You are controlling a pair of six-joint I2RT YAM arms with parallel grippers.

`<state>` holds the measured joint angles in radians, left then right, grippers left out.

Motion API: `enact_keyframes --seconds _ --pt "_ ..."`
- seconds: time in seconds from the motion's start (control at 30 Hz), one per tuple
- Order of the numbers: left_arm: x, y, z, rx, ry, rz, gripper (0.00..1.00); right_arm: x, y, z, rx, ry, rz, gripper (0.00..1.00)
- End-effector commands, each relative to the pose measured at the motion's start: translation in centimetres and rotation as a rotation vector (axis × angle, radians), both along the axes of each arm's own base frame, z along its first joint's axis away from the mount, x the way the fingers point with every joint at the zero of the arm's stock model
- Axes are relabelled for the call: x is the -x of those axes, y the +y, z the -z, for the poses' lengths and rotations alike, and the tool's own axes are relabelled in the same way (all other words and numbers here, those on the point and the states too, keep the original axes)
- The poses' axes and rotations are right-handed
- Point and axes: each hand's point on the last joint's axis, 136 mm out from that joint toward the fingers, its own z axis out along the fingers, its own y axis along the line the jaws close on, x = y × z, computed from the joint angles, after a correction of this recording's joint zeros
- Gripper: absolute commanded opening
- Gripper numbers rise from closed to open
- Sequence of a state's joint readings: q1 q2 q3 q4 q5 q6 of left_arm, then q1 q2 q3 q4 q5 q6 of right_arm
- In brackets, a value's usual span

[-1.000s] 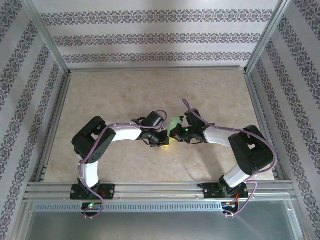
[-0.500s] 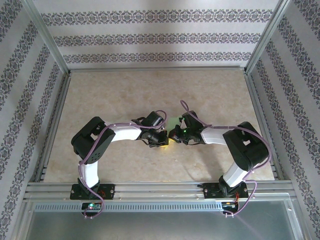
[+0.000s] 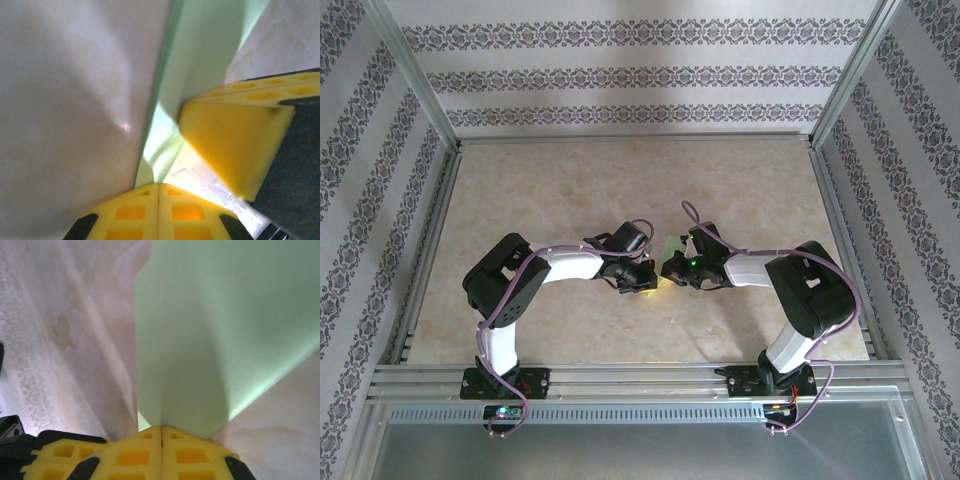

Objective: Fold a paper plane with a square sheet of paper (fold left side to right side)
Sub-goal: Fold the wing for the fifth time at the center of the table.

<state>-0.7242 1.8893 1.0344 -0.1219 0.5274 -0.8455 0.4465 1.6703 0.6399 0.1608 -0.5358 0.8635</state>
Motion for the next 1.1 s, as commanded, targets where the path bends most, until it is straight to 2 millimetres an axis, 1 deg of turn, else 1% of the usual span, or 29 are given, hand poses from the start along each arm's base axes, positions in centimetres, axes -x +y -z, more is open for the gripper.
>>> enact_keyframes --seconds 0.0,0.03,0.1,0.2,0.33,0.47,0.53,0.6,0.67,0.77,0.8,0.9,0.97,1.07 --pt "0.6 1.6 1.6 -0.081 0.033 -0.019 0.00 -2.1 -1.8 -1.6 0.051 -0.076 0.022 0.00" --pt "0.4 1.3 1.2 -0.060 0.025 -0.018 0.00 -2.6 -2.0 -2.5 0.049 -0.098 0.029 0.00" --pt "-0.1 0.4 0.0 -0.010 -0.004 -0.018 0.00 -3.5 -2.5 -4.2 0.052 -0.145 0.042 0.08" --pt "-0.8 -0.6 -1.9 0.056 -0.049 -0.010 0.08 -4.0 -3.8 -5.9 0.064 -0.181 0.067 0.17" --pt "-1.6 -1.2 -5.0 0.101 -0.130 0.015 0.13 -3.6 -5.6 -7.1 0.118 -0.203 0.093 0.31" --pt "-2.6 -0.7 -8.4 0.104 -0.259 0.023 0.26 -2.6 -7.4 -7.8 0.196 -0.202 0.132 0.49" --pt "-3.2 0.1 -10.0 0.090 -0.328 0.005 0.33 -2.0 -8.2 -8.2 0.241 -0.187 0.146 0.60" --pt "-3.7 1.3 -11.5 0.072 -0.401 -0.021 0.39 -1.4 -9.0 -8.6 0.285 -0.170 0.160 0.67" --pt "-4.0 2.6 -12.7 0.048 -0.464 -0.051 0.45 -0.9 -9.6 -8.9 0.327 -0.148 0.183 0.70" --pt "-4.3 5.0 -14.1 0.008 -0.544 -0.104 0.51 -0.3 -10.3 -9.3 0.381 -0.121 0.238 0.72" --pt "-4.4 5.9 -14.4 -0.010 -0.566 -0.123 0.52 -0.2 -10.5 -9.6 0.401 -0.115 0.262 0.75" --pt "-4.3 8.5 -15.2 -0.055 -0.624 -0.183 0.57 0.2 -10.2 -10.1 0.469 -0.095 0.299 0.82" --pt "-4.2 10.2 -15.3 -0.085 -0.650 -0.223 0.61 0.3 -9.8 -10.5 0.531 -0.091 0.310 0.87" --pt "-3.9 12.3 -15.3 -0.105 -0.671 -0.273 0.63 0.3 -9.2 -10.9 0.632 -0.064 0.315 0.92"
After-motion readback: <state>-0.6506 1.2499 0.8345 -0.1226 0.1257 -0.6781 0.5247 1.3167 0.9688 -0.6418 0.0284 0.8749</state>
